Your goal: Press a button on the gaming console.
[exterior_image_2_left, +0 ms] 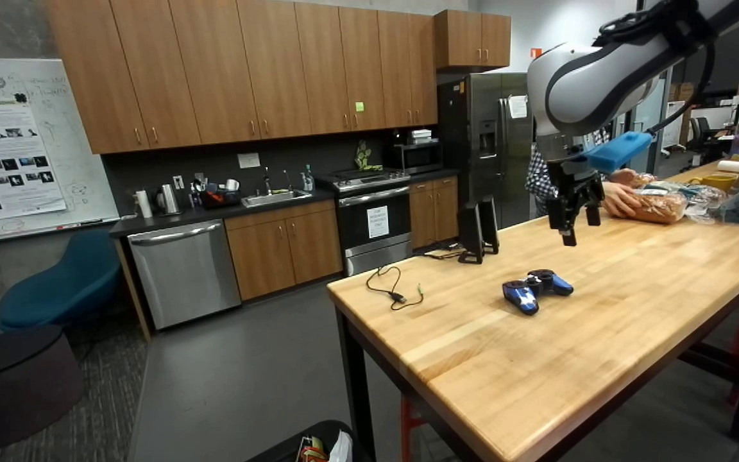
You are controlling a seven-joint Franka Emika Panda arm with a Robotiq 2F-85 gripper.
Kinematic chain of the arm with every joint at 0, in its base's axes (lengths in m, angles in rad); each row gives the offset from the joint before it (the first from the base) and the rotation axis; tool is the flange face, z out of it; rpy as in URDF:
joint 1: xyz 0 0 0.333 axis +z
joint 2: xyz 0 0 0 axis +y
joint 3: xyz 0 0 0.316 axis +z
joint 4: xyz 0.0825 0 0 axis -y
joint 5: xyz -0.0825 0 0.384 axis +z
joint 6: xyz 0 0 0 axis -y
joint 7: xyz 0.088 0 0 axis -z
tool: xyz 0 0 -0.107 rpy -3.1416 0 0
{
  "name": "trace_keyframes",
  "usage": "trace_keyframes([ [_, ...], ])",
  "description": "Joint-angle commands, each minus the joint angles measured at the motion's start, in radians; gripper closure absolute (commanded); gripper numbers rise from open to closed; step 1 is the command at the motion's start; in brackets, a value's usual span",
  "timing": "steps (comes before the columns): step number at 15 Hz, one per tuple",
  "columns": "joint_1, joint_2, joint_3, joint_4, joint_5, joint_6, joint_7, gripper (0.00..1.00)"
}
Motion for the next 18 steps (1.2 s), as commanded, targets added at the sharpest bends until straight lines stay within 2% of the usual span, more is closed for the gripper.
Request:
trace_keyframes([
  [1,0.026,0.02,-0.003,0.001,0.043,0.078,-0.043,0.25],
  [2,0.032,0.03,-0.001,0.007,0.048,0.094,-0.053,0.26],
  [4,0.042,0.045,0.0,0.014,0.065,0.115,-0.074,0.39],
  [7,0.047,0.065,0.003,0.01,0.07,0.133,-0.096,0.66],
  [12,0.043,0.105,0.006,0.022,0.054,0.173,-0.114,1.0],
  [18,0.052,0.119,-0.003,0.025,0.091,0.178,-0.172,1.0],
])
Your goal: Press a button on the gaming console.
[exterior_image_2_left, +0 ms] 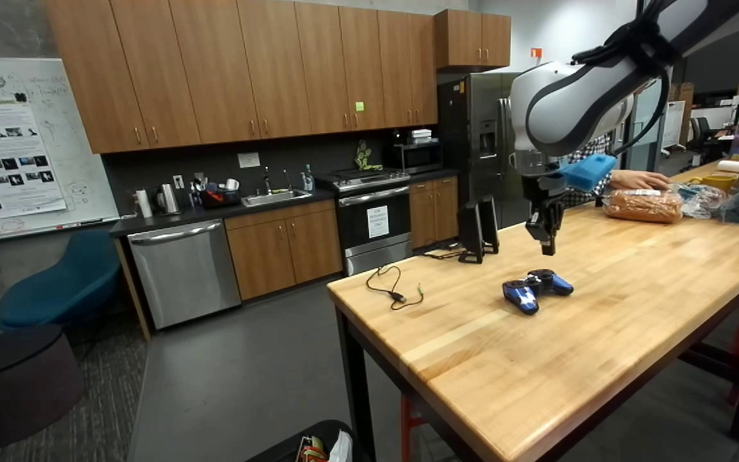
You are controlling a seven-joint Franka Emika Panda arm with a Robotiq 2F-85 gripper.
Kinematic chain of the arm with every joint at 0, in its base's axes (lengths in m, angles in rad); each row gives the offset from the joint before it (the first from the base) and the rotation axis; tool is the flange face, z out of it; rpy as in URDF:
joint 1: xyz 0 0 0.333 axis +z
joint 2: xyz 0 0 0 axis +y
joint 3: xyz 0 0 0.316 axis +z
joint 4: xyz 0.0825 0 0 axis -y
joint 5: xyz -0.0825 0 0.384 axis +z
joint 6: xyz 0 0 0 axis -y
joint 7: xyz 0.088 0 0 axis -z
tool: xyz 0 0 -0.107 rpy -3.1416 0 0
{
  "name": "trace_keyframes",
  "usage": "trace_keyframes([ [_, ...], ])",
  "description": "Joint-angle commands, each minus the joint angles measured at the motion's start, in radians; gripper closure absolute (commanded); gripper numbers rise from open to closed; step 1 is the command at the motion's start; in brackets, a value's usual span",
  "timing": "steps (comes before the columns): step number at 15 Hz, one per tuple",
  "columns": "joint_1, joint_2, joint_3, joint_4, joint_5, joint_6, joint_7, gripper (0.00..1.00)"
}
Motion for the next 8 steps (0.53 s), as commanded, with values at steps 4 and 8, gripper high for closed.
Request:
trace_keyframes([
  [4,0.017,0.013,-0.016,0.017,0.087,-0.004,-0.11,1.0],
  [8,0.017,0.015,-0.017,0.018,0.105,-0.005,-0.153,1.0],
])
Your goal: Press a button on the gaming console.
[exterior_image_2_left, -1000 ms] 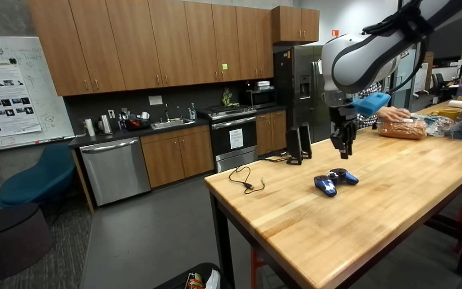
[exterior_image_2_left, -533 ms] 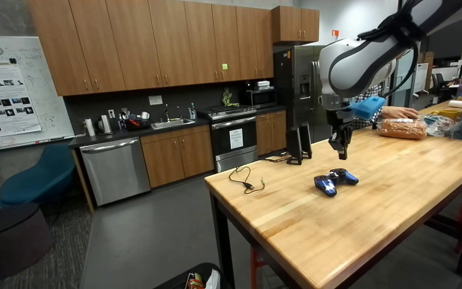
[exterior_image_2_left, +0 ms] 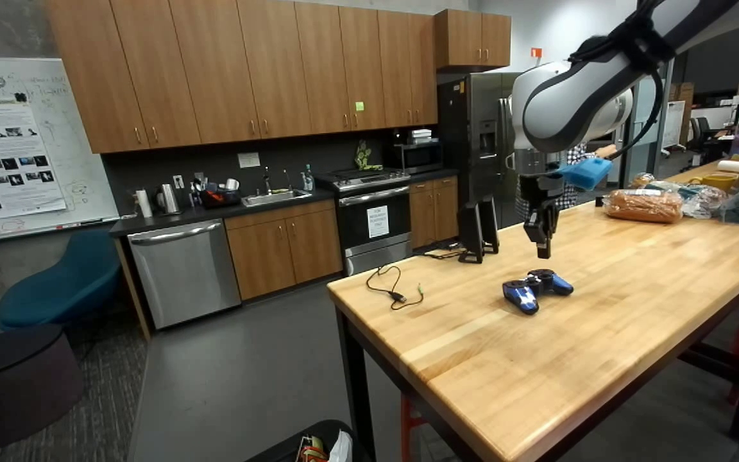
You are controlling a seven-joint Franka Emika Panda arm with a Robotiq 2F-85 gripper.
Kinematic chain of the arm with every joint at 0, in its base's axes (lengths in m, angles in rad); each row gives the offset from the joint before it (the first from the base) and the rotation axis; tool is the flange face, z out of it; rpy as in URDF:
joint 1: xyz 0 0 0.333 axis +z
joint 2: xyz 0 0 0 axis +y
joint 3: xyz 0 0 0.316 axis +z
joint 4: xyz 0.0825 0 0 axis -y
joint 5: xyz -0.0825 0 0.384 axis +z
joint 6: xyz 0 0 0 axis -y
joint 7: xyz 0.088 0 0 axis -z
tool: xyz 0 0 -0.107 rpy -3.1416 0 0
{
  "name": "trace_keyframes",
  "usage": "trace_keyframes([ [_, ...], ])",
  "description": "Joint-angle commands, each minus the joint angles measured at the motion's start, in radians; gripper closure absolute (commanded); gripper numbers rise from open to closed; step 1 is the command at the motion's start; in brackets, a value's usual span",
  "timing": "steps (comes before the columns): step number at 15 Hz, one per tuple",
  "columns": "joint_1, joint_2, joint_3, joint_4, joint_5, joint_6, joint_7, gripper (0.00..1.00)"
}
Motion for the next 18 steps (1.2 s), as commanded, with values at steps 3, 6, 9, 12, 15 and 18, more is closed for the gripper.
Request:
trace_keyframes([
  [3,0.006,0.013,-0.01,0.017,0.0,-0.002,-0.044,1.0],
  [6,0.007,0.012,-0.01,0.023,0.004,-0.024,-0.045,1.0],
  [9,0.005,0.0,-0.005,0.0,0.0,-0.004,-0.022,0.93],
  [12,0.005,0.0,-0.005,0.0,0.0,-0.004,-0.022,0.75],
  [15,0.005,0.0,-0.005,0.0,0.0,-0.004,-0.022,0.74],
  [18,0.005,0.0,-0.005,0.0,0.0,-0.004,-0.022,0.74],
])
